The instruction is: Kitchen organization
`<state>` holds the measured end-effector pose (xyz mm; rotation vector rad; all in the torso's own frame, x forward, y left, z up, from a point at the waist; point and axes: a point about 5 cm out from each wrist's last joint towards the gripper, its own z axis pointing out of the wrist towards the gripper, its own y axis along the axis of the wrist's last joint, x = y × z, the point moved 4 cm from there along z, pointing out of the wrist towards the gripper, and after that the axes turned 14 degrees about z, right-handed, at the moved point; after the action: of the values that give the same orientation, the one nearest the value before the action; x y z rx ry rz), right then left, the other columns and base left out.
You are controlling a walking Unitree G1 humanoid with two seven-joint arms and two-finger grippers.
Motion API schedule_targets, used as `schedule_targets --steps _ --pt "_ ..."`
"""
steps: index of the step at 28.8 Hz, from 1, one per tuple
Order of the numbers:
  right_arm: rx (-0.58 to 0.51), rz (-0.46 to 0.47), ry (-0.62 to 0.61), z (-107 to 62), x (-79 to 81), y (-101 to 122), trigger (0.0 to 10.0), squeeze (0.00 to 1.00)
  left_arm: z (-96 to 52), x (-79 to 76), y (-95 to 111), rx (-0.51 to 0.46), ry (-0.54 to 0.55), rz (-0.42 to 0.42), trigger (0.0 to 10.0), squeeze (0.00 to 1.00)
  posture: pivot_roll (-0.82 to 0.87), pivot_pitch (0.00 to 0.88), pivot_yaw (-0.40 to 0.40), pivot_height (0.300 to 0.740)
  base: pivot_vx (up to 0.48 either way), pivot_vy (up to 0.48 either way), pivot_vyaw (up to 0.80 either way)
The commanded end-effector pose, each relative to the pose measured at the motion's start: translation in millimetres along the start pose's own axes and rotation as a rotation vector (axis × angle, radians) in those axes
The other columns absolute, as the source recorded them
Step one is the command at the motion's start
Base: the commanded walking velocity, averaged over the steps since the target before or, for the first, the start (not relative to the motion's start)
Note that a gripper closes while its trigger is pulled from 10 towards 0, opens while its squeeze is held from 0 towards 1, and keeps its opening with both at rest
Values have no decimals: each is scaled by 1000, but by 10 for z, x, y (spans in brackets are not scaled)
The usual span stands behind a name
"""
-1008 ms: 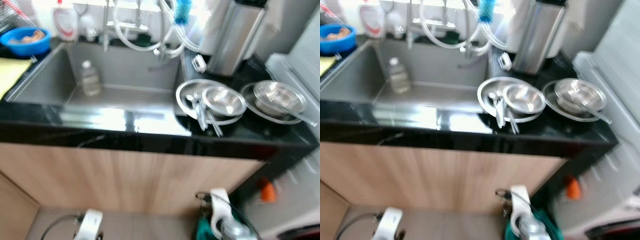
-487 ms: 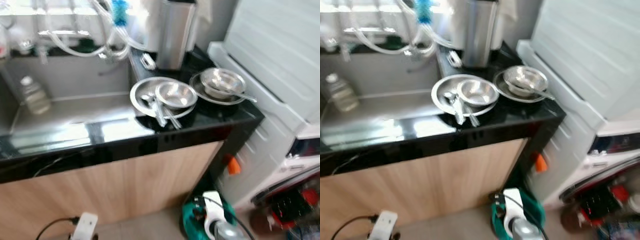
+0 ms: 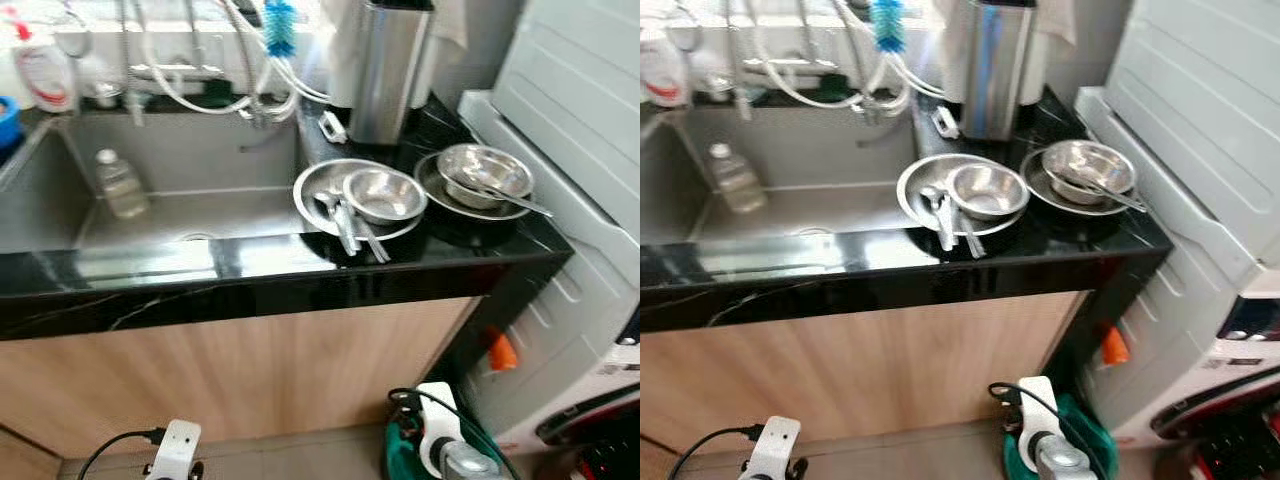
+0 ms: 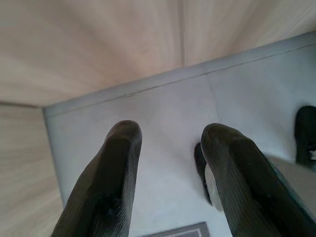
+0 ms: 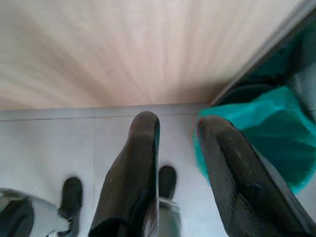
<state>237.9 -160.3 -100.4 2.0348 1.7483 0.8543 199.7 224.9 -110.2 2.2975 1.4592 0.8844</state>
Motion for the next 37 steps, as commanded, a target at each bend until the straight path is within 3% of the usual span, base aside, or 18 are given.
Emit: schedule_targets --steps 1,17,31,37 --pt "9 11 8 6 45 -39 10000 0 -13 10 -78 31 -1 1 10000 0 -8 30 -43 740 0 356 0" --pt "-1 16 4 7 52 -32 10000 0 -14 20 -77 28 1 1 10000 0 -5 23 -38 740 0 352 0" --pt "-55 21 -5 2 55 10 10000 0 -19 22 -78 19 4 12 10000 0 -12 0 -34 740 0 0 0" --pt "-87 -61 66 0 146 71 10000 0 -22 43 -47 -9 17 36 10000 0 -27 0 -34 740 0 0 0"
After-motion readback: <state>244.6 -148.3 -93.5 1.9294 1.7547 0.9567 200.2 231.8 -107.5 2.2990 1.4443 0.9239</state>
